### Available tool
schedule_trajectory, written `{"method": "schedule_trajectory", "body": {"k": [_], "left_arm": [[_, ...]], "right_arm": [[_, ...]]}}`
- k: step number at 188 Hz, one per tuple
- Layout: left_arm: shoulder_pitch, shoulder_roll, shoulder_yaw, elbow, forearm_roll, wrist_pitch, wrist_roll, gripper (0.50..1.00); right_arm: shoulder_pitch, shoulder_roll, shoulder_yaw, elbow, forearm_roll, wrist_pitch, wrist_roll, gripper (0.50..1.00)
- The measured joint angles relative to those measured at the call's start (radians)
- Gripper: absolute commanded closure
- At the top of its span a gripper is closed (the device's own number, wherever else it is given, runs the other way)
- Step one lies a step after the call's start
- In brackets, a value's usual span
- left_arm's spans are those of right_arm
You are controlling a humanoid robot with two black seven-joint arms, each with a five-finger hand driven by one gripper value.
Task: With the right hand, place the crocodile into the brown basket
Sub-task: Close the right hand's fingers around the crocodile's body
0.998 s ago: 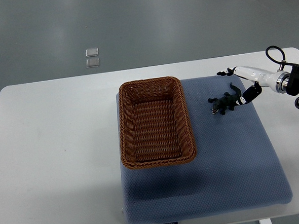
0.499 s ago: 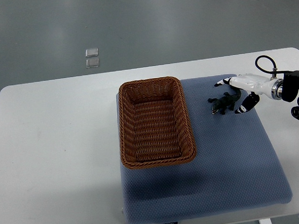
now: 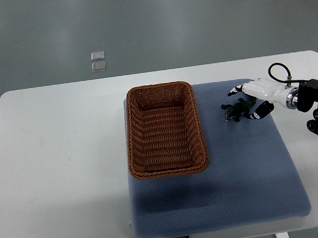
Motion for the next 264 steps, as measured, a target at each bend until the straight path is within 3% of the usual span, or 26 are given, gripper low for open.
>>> {"method": "schedule_trajectory", "body": {"k": [264], "left_arm": [[0.000,0.000,0.000,0.000,0.000,0.000,0.000,0.500]], "right_arm": [[0.034,-0.018,-0.099,0.011,-0.003,-0.003,0.030,0.660]]}}
